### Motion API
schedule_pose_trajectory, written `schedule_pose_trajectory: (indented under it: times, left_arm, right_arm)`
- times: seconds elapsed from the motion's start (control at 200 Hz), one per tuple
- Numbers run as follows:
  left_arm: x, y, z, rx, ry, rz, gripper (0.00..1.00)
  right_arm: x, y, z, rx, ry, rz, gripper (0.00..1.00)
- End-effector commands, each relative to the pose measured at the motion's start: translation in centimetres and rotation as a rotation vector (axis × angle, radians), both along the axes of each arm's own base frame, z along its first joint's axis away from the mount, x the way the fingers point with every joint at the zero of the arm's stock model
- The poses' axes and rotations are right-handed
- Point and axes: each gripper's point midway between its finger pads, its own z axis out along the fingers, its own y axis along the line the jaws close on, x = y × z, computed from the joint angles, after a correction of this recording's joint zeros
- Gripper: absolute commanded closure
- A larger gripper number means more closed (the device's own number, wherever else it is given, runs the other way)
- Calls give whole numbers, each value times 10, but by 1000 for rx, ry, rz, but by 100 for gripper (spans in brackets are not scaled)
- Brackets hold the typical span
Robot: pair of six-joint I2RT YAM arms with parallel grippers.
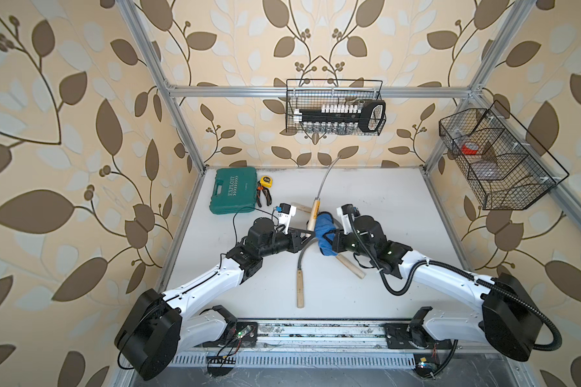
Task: Wipe small sickles with rags
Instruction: Wipe the small sickle.
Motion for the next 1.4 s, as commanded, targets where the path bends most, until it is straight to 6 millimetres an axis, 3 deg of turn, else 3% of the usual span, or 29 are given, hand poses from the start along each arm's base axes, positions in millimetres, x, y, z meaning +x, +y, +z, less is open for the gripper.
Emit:
schedule_pose_trajectory:
  times: [0.0,0.105,0.345,0.445,0.565,0.78,0.9,0.99,1.235,1.395]
  left_arm:
    - [-5,-1,4,36,-60,-18,100]
    - [-6,-4,2,82,-86,-17,100]
    - [-3,-15,-11,197,-109,1,100]
    - [-1,-18,-11,203,-103,-6,100]
    - [0,-16,-11,206,-111,6,100]
    - [-4,-16,-17,212,-95,-1,100]
    - [-3,-16,-20,216,-96,-1,100]
    - [0,-15,-24,231,-95,11,100]
    - [19,-6,-18,317,-119,100,100]
    - [24,-1,-15,343,-137,130,100]
  right_arm:
    - [1,3,18,156,-4,45,100]
    - [3,10,19,179,1,73,100]
    - [-11,51,25,276,5,231,100]
    - [-10,59,30,265,-2,238,100]
    - [3,48,36,263,-21,186,100]
    - [41,16,71,315,-53,118,100]
    - [48,14,82,306,-70,116,100]
    - [41,21,73,292,-57,130,100]
    - [-6,48,31,170,-17,159,100]
    - [-22,53,27,147,-25,172,100]
